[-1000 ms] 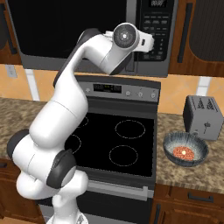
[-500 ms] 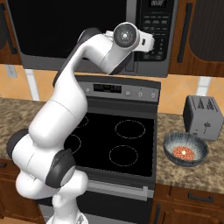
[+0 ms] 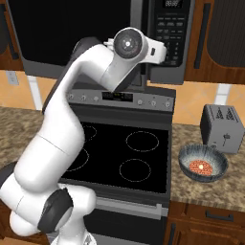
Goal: Open the microwave, place the bowl with waffle inside the microwave, then close the microwave door and turn it on.
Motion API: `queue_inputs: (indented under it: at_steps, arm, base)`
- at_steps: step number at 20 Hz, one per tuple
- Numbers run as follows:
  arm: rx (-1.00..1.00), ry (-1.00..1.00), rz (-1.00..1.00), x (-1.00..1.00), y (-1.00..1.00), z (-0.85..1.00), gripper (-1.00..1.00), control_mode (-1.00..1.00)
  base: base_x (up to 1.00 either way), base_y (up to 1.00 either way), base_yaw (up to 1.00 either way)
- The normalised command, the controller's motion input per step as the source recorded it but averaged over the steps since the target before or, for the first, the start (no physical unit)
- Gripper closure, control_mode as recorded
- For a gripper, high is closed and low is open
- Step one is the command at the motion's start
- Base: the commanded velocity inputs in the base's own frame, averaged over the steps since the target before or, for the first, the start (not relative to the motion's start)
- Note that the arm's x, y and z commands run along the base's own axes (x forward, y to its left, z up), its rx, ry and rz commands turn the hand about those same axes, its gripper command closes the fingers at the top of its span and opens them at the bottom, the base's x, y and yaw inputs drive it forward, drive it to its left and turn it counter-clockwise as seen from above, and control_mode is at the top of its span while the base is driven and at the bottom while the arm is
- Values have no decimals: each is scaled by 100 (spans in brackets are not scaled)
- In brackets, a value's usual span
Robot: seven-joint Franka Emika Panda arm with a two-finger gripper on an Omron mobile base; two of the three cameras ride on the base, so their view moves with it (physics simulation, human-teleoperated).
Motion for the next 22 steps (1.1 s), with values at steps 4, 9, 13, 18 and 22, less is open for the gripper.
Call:
queue_inputs:
  at_steps: [4,9,13,18,22]
  arm:
    - [0,1,-7,-98,2,0,100,-100]
    - [-1,0,-7,-100,12,0,100,-100]
    - [-7,-6,-1,-100,40,0,100,-100]
    - [-10,-4,0,-100,59,0,100,-100]
    - [-11,-3,0,-95,50,0,100,-100]
  base:
    - [0,0,0]
    - [0,0,0]
    - [0,0,0]
    - [0,0,0]
    - [0,0,0]
